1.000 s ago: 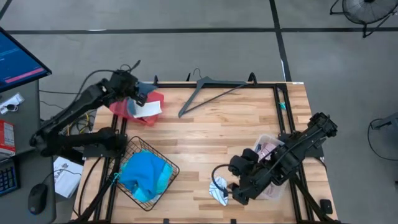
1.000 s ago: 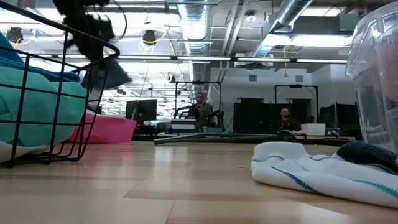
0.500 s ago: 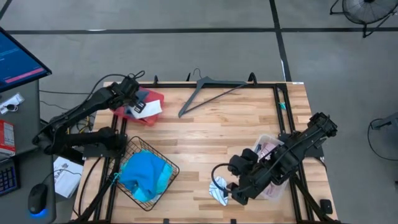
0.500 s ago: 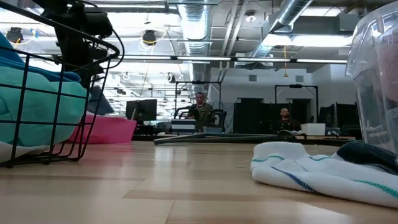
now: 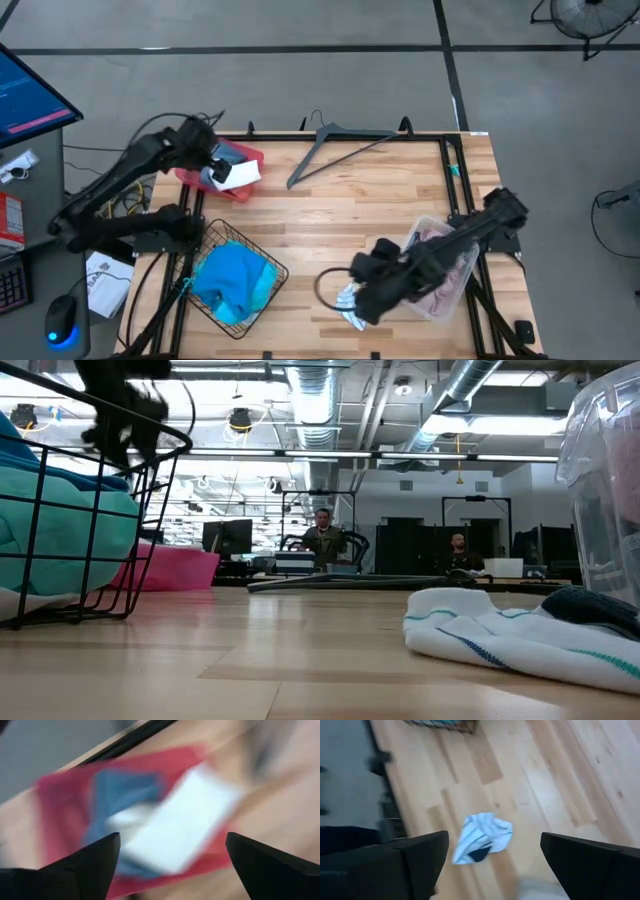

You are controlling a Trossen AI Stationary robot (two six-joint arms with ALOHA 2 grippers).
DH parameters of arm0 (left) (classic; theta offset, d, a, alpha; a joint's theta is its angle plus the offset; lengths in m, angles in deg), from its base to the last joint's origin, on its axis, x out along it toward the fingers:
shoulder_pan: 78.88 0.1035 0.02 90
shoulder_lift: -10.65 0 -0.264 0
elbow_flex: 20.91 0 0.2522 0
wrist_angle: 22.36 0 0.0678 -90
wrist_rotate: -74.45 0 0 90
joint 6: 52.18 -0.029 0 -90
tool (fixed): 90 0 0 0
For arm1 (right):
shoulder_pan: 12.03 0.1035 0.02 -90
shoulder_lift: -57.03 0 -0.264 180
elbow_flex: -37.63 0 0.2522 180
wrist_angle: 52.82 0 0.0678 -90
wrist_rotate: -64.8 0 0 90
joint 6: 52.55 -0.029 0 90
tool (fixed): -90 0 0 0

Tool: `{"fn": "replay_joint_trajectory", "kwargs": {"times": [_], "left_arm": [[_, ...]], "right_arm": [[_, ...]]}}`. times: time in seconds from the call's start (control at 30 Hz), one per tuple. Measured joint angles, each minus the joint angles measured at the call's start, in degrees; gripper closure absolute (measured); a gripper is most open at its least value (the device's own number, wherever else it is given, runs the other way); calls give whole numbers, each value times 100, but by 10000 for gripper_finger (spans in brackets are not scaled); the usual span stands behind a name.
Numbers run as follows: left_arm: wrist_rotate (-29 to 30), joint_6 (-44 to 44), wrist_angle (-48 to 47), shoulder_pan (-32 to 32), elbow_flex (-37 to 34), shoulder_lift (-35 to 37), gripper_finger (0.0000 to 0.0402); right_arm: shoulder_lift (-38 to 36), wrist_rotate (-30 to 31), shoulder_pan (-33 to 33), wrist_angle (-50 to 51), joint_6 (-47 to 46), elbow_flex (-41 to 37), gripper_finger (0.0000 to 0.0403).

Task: Pick & Place Cloths
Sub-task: Put the white striped sock into the red bin

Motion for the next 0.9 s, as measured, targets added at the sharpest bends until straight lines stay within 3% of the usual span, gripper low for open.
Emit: {"fn": "replay_joint_trajectory", "kwargs": {"times": [0.17, 0.33, 0.53, 0.9], "left_arm": [[-1378, 658, 463, -500, 709, 643, 44], [-1976, 1455, 1779, -1212, 1058, 1519, 58], [-2023, 2170, 3125, -2006, 1072, 2331, 75], [-2134, 2352, 3362, -2405, 1067, 2184, 82]], "right_arm": [[787, -413, -371, -51, 726, 0, 91], [1421, -607, -566, -157, 1401, -5, 91], [2076, -1121, -572, -341, 1972, 2, 91], [2976, -1496, -342, -673, 2177, 20, 95]]}}
